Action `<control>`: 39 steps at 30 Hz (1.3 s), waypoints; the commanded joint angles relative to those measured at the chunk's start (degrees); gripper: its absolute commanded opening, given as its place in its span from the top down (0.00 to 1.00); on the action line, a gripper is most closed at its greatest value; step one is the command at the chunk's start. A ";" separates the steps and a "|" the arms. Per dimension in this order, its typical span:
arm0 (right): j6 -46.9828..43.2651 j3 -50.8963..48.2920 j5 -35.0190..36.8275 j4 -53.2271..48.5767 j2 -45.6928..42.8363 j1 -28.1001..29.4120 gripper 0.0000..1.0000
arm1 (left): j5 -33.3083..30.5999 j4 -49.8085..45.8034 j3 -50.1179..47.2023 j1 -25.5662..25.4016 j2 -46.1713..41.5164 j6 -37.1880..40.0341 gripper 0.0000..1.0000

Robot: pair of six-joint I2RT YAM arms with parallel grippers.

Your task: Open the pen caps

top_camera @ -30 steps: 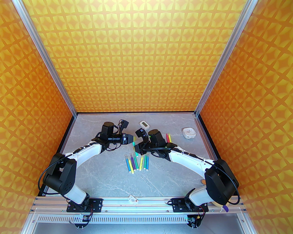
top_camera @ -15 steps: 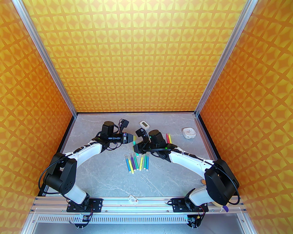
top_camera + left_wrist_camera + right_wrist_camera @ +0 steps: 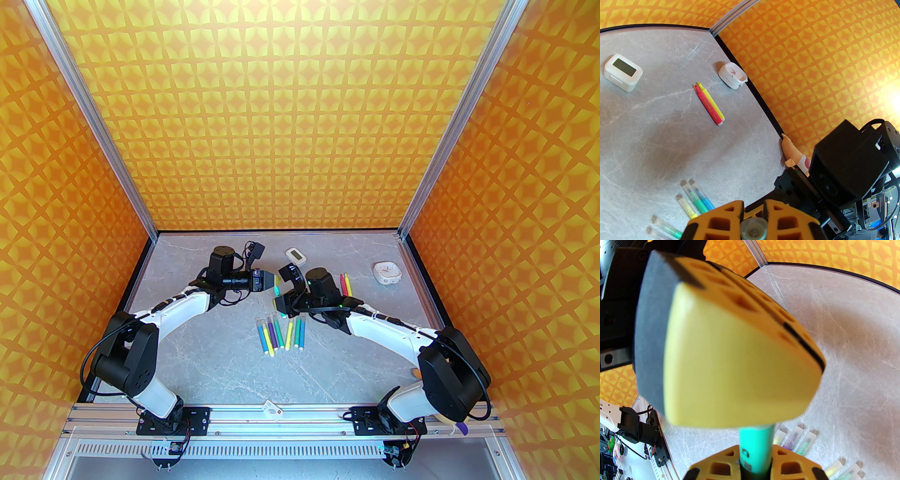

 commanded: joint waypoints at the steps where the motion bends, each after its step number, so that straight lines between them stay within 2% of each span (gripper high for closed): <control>1: -0.97 -2.84 -3.67 -1.64 -1.84 0.29 1.00 | -2.94 2.32 3.01 3.14 -0.06 -2.69 1.00; 7: -1.44 -6.68 -5.15 -2.43 -4.35 0.29 1.00 | -6.08 2.48 4.00 6.00 0.30 -5.38 1.00; 14: -1.83 -8.91 -4.44 -2.00 -5.41 0.29 1.00 | -6.61 3.17 5.62 7.25 1.38 -8.12 1.00; 18: -0.99 -10.16 -3.92 -0.11 -5.68 0.29 1.00 | -7.49 0.39 6.89 7.74 1.30 -6.99 1.00; 20: -0.79 -10.14 -1.04 -0.35 -5.80 0.29 1.00 | -8.43 -3.69 8.04 7.77 1.25 -4.46 1.00; 23: -0.94 -8.77 7.11 -3.23 -5.65 0.05 1.00 | -13.91 -15.19 10.73 7.69 1.34 2.07 1.00; 29: -0.26 -5.07 20.47 -8.48 -4.40 -3.21 1.00 | -32.05 -35.76 15.61 7.73 3.56 13.65 1.00; 34: -0.36 1.10 29.27 -15.70 -0.01 -7.23 1.00 | -42.76 -45.49 19.77 7.77 7.94 18.58 1.00; 39: -1.47 6.56 32.28 -19.87 5.87 -11.55 1.00 | -50.91 -51.93 25.17 7.73 13.79 20.47 1.00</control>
